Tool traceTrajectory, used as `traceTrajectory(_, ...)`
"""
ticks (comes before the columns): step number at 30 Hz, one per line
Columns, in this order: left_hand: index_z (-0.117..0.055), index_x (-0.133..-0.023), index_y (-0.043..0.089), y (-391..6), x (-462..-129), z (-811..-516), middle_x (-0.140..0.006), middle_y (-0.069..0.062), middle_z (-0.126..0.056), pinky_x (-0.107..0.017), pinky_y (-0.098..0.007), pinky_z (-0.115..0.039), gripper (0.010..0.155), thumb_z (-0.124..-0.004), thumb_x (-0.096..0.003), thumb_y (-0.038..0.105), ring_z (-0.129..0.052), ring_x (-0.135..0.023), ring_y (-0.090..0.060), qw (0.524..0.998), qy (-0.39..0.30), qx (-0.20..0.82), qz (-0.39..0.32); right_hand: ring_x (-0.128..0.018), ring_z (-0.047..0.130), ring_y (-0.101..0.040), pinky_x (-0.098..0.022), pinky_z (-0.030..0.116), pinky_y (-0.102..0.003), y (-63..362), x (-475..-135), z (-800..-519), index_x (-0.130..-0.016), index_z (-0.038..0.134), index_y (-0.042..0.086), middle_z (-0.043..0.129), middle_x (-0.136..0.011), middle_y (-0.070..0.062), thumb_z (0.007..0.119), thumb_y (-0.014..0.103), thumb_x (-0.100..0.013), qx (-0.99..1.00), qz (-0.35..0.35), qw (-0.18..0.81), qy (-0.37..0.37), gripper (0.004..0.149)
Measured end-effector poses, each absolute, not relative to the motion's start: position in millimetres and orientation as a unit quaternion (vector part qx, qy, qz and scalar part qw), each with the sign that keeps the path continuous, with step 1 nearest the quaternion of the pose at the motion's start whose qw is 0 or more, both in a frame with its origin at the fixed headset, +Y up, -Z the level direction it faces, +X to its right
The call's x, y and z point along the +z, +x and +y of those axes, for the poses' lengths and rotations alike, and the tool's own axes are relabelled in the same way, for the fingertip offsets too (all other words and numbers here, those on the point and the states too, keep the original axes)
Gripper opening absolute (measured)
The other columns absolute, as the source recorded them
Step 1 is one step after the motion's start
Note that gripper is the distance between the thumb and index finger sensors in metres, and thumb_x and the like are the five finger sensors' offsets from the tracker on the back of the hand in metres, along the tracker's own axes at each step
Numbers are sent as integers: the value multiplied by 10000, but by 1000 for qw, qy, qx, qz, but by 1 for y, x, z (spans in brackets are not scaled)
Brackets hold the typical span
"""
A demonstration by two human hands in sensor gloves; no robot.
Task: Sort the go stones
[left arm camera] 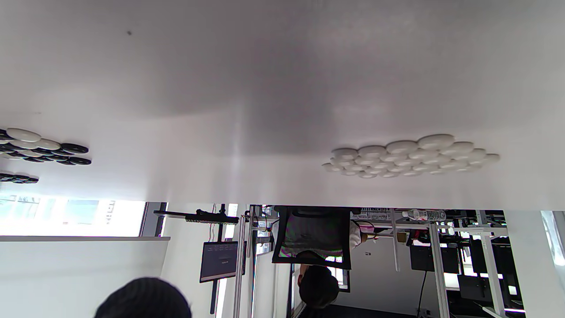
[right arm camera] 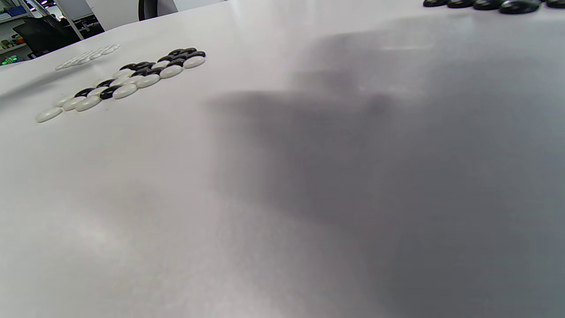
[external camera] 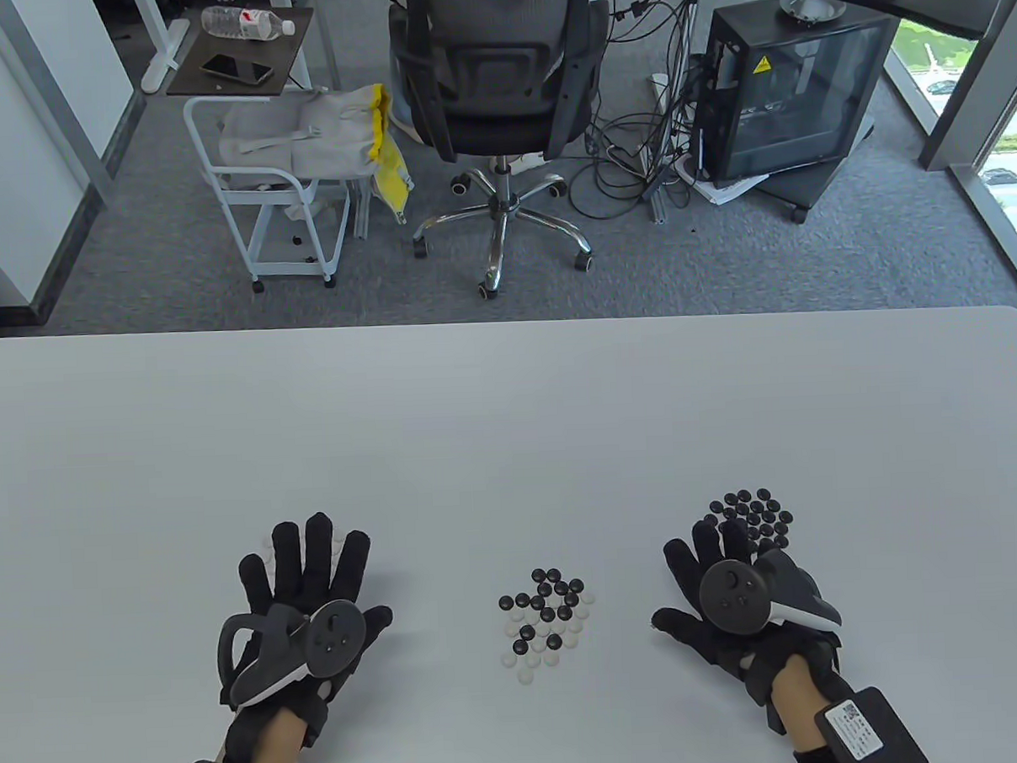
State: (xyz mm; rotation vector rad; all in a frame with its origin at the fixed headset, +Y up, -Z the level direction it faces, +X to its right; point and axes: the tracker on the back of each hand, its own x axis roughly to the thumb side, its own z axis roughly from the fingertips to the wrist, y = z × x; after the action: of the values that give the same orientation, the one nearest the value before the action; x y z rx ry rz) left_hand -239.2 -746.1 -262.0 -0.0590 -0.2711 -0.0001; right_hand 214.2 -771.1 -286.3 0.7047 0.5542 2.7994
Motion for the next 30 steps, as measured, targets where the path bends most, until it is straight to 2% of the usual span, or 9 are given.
traceTrajectory(5, -125, -1167, 183, -242, -262, -746, -1144, -250, 107, -566, -834, -58, 835, -542, -561, 579, 134, -957, -562, 991, -33, 7, -133, -896, -68, -685, -536, 62, -885, 209, -283, -757, -1184, 178, -44, 6, -1099, -471, 512, 518, -647, 948, 152, 115, 256, 846)
traceTrajectory(8, -128, -1167, 181, -243, -262, -746, -1144, -249, 106, -567, -834, -59, 835, -543, -561, 578, 133, -957, -562, 991, -32, 9, -131, -907, -53, -687, -545, 78, -892, 202, -285, -730, -1201, 241, 60, 12, -1107, -460, 529, 512, -646, 945, 112, 131, 277, 772)
traceTrajectory(10, -134, -1168, 184, -243, -262, -746, -1146, -250, 101, -566, -834, -61, 833, -544, -560, 578, 126, -961, -565, 991, -39, 7, -127, -915, -44, -689, -552, 88, -895, 195, -291, -706, -1207, 291, 74, 20, -1111, -458, 533, 509, -645, 941, 98, 147, 287, 751)
traceTrajectory(13, -130, -1169, 188, -245, -262, -746, -1145, -249, 106, -564, -835, -57, 833, -543, -560, 579, 131, -960, -563, 991, -48, 15, -125, -924, -34, -687, -558, 95, -897, 180, -306, -675, -1201, 468, 70, 49, -1127, -443, 539, 508, -643, 935, 122, 152, 296, 713)
traceTrajectory(17, -133, -1171, 186, -249, -263, -744, -1143, -247, 111, -563, -834, -51, 832, -544, -561, 577, 135, -959, -561, 991, -48, 24, -119, -948, -1, -678, -568, 121, -904, 153, -330, -659, -1136, 665, 63, 145, -1165, -413, 539, 514, -641, 928, 185, 126, 297, 681)
traceTrajectory(21, -144, -1175, 187, -251, -264, -744, -1142, -247, 115, -556, -833, -41, 830, -546, -562, 577, 148, -951, -560, 991, -53, 28, -119, -950, -5, -671, -568, 116, -904, 121, -350, -677, -1112, 707, 82, 162, -1173, -399, 514, 515, -636, 912, 264, 112, 292, 672)
traceTrajectory(27, -144, -1175, 190, -251, -264, -744, -1141, -247, 115, -555, -833, -40, 829, -548, -562, 576, 147, -952, -559, 991, -52, 33, -120, -943, -7, -673, -563, 117, -904, 80, -364, -729, -1120, 684, 85, 148, -1166, -400, 506, 508, -634, 891, 330, 106, 293, 669)
traceTrajectory(30, -143, -1175, 191, -251, -264, -744, -1140, -249, 116, -554, -833, -41, 828, -548, -564, 575, 145, -951, -561, 991, -55, 32, -122, -939, -10, -673, -564, 115, -902, 65, -363, -747, -1131, 660, 82, 135, -1162, -399, 505, 506, -632, 888, 342, 84, 295, 673)
